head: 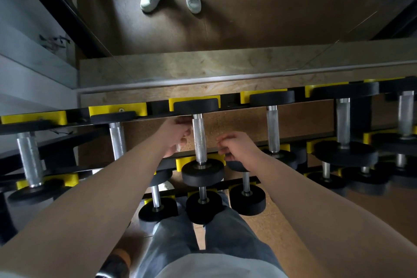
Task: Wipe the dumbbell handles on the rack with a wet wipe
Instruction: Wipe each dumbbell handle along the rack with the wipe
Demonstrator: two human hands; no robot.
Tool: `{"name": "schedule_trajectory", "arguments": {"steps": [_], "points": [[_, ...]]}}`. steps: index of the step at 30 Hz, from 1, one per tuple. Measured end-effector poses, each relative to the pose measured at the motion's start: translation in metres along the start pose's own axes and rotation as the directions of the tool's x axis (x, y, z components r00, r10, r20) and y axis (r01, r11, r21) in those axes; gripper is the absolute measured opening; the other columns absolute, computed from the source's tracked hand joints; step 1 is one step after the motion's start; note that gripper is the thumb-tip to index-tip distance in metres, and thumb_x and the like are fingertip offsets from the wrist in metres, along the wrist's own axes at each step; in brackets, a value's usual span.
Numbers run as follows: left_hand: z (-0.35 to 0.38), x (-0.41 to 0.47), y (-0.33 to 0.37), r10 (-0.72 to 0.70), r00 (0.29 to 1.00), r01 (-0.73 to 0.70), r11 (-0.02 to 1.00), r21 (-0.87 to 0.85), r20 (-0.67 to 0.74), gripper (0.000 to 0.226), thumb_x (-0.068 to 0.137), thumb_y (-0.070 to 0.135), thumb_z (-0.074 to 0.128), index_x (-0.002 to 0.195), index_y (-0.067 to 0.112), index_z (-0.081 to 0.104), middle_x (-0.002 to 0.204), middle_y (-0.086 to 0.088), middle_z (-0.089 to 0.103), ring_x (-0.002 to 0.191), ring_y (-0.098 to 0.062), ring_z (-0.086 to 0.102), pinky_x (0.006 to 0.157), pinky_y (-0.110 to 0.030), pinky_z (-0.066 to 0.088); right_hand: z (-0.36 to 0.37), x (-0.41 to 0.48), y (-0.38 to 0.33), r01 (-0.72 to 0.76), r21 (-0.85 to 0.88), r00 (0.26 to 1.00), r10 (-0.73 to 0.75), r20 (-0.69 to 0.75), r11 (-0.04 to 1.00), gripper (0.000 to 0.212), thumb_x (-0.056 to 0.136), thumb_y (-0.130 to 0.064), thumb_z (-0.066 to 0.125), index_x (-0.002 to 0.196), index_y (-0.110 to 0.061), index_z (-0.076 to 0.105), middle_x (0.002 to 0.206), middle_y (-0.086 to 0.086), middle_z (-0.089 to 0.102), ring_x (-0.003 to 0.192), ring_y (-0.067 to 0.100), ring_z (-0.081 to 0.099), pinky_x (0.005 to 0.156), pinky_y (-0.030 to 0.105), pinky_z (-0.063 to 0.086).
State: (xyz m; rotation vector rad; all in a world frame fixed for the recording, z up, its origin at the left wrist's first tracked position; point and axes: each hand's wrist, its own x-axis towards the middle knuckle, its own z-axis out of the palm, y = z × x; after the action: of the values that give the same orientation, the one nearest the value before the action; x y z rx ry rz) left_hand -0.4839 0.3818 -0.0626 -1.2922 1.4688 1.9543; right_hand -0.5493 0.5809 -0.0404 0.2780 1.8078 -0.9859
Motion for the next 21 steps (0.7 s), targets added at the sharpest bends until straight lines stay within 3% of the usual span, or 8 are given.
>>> {"name": "schedule_trajectory", "arguments": {"steps": [2, 4, 6, 9, 11, 14, 16, 21], "points": [[-0.001, -0.006, -0.010, -0.017, 0.999, 0.007, 0.975, 0.221, 0.046, 0.030, 0.100, -0.001, 0.048, 0.122, 0.009, 0.065, 0.077, -0.003, 0.055, 0.061, -0.012, 0.043, 0.046, -0.021, 0.034, 0.003, 0.000, -0.003, 0.012, -0.014, 1.000, -0.012, 0.003, 1.000, 0.020, 0.100, -0.008, 0.056, 0.104, -0.022, 0.070, 0.105, 0.004, 0.073, 0.091, 0.019, 0.071, 0.087, 0.038, 0.059], [-0.004, -0.014, -0.022, -0.077, 0.989, -0.007, 0.829, 0.559, 0.126, 0.023, 0.100, 0.008, 0.052, 0.111, 0.016, 0.070, 0.072, -0.001, 0.054, 0.061, -0.013, 0.044, 0.050, -0.023, 0.037, 0.005, -0.001, -0.007, 0.012, -0.033, 1.000, -0.012, 0.005, 0.999, 0.020, 0.101, -0.009, 0.056, 0.103, -0.023, 0.070, 0.105, 0.003, 0.073, 0.094, 0.019, 0.071, 0.088, 0.038, 0.059], [-0.005, -0.017, -0.028, -0.130, 0.977, -0.017, 0.742, 0.670, 0.169, 0.020, 0.100, 0.012, 0.055, 0.096, 0.016, 0.074, 0.068, -0.002, 0.052, 0.057, -0.015, 0.041, 0.049, -0.024, 0.035, 0.008, -0.002, -0.009, 0.007, -0.056, 1.000, -0.007, 0.012, 0.998, 0.020, 0.101, -0.009, 0.056, 0.102, -0.023, 0.071, 0.105, 0.002, 0.073, 0.094, 0.019, 0.071, 0.086, 0.036, 0.058], [-0.009, -0.018, -0.016, -0.114, 0.987, 0.039, 0.852, 0.522, 0.112, 0.016, 0.100, 0.011, 0.057, 0.095, 0.015, 0.072, 0.072, -0.005, 0.053, 0.059, -0.015, 0.040, 0.049, -0.023, 0.033, 0.009, -0.004, -0.010, 0.007, -0.074, 1.000, -0.005, 0.025, 0.997, 0.020, 0.101, -0.009, 0.056, 0.101, -0.023, 0.071, 0.105, 0.004, 0.073, 0.092, 0.019, 0.070, 0.080, 0.033, 0.057], [-0.008, -0.018, 0.000, -0.071, 0.997, 0.068, 0.993, 0.093, 0.031, 0.011, 0.100, 0.008, 0.059, 0.100, 0.010, 0.070, 0.071, -0.004, 0.056, 0.052, -0.011, 0.040, 0.043, -0.019, 0.030, 0.009, -0.004, -0.011, 0.007, -0.077, 1.000, -0.005, 0.028, 0.997, 0.019, 0.101, -0.010, 0.056, 0.102, -0.022, 0.071, 0.105, 0.005, 0.073, 0.089, 0.018, 0.069, 0.079, 0.033, 0.057], [0.002, -0.024, 0.016, -0.061, 0.998, 0.046, 0.947, -0.317, -0.035, 0.010, 0.098, 0.007, 0.065, 0.089, 0.009, 0.067, 0.061, 0.001, 0.060, 0.044, -0.005, 0.042, 0.036, -0.016, 0.028, 0.009, -0.004, -0.010, 0.005, -0.066, 0.999, -0.003, 0.032, 0.998, 0.019, 0.101, -0.009, 0.056, 0.103, -0.020, 0.071, 0.103, 0.007, 0.073, 0.083, 0.017, 0.067, 0.084, 0.037, 0.058], [0.003, -0.028, 0.010, -0.046, 0.998, 0.032, 0.962, -0.273, -0.046, 0.004, 0.094, 0.008, 0.070, 0.091, 0.007, 0.069, 0.065, 0.000, 0.060, 0.043, -0.005, 0.044, 0.036, -0.016, 0.030, 0.010, -0.004, -0.009, -0.001, -0.065, 0.999, 0.004, 0.033, 0.998, 0.020, 0.101, -0.009, 0.055, 0.101, -0.021, 0.071, 0.103, 0.007, 0.073, 0.082, 0.018, 0.066, 0.084, 0.037, 0.058], [-0.015, -0.041, -0.028, -0.019, 1.000, 0.023, 0.962, 0.271, -0.020, 0.016, 0.091, 0.020, 0.077, 0.105, 0.015, 0.074, 0.075, -0.002, 0.067, 0.053, -0.006, 0.051, 0.046, -0.021, 0.035, 0.015, -0.007, -0.004, -0.031, -0.070, 0.999, 0.034, 0.040, 0.997, 0.019, 0.100, -0.008, 0.057, 0.104, -0.023, 0.070, 0.110, 0.009, 0.073, 0.082, 0.016, 0.065, 0.076, 0.029, 0.054]]}}
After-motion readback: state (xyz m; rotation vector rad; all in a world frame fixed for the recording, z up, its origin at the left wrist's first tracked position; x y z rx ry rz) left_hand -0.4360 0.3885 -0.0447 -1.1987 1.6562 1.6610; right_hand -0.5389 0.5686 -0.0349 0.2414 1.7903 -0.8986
